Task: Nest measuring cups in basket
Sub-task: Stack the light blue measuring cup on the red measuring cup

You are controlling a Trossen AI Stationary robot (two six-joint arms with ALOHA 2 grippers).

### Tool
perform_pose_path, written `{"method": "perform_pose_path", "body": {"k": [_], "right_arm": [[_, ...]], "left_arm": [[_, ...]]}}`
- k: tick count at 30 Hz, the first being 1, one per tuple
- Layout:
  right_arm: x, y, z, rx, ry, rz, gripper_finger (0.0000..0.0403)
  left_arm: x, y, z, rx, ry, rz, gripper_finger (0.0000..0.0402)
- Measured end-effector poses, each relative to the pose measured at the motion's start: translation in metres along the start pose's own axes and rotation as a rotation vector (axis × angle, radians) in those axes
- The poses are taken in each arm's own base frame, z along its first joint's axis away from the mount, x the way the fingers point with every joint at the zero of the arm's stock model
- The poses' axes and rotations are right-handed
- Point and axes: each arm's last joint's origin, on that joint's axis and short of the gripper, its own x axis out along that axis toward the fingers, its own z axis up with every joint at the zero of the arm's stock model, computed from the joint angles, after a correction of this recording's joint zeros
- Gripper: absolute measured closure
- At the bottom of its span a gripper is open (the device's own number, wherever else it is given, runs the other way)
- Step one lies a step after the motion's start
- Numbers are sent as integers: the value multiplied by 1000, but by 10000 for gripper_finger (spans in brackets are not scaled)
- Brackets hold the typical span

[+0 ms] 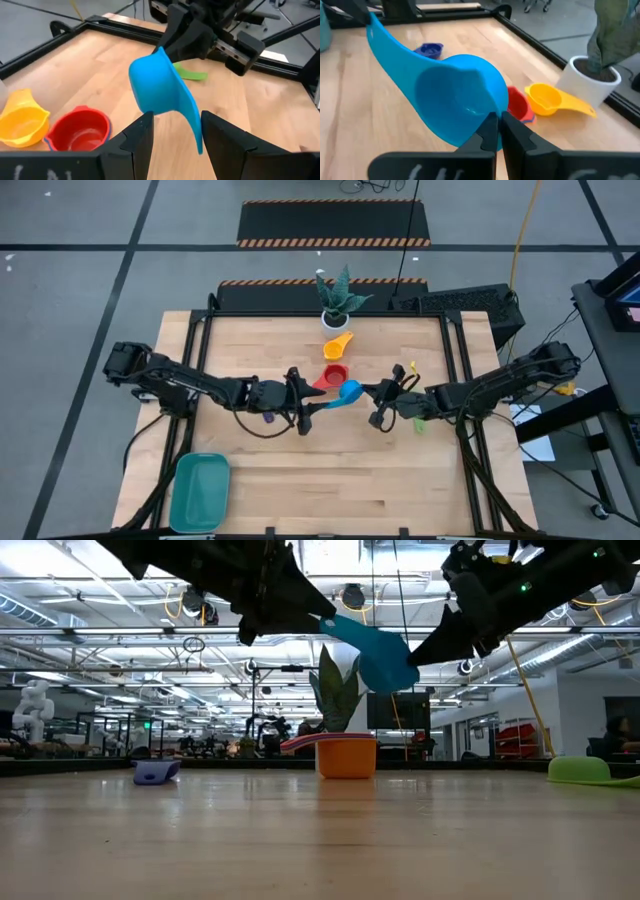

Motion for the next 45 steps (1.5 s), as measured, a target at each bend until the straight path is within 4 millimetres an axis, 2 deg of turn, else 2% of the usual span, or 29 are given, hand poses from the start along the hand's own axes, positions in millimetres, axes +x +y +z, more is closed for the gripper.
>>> {"method": "perform_pose_path", "body": {"k": [4,13,22,24,28,33,40,45], "right_arm": [[2,-2,0,12,13,15,403],[2,-2,0,34,18,27,403],[2,-2,1,44,12,28,403],[2,-2,0,39,17,28,403],[2,-2,-1,33,24,26,403],[2,-2,-1,34,23,26,403],[2,-2,0,31,18,27,402],[2,-2,1,21,7,27,375]], "left_arm": [[0,1,0,-2,13,-19,239],[1,2,-3,-35,33,-14,284],[17,-3,-15,-68,1,-33,280],[22,-6,-11,-79,-63,-51,285],[24,-6,-14,-62,-61,-50,318],[24,-5,-16,-53,-49,-45,389],[24,-6,-16,-58,-49,-45,392],[23,-10,-17,-65,-58,-20,393]]}}
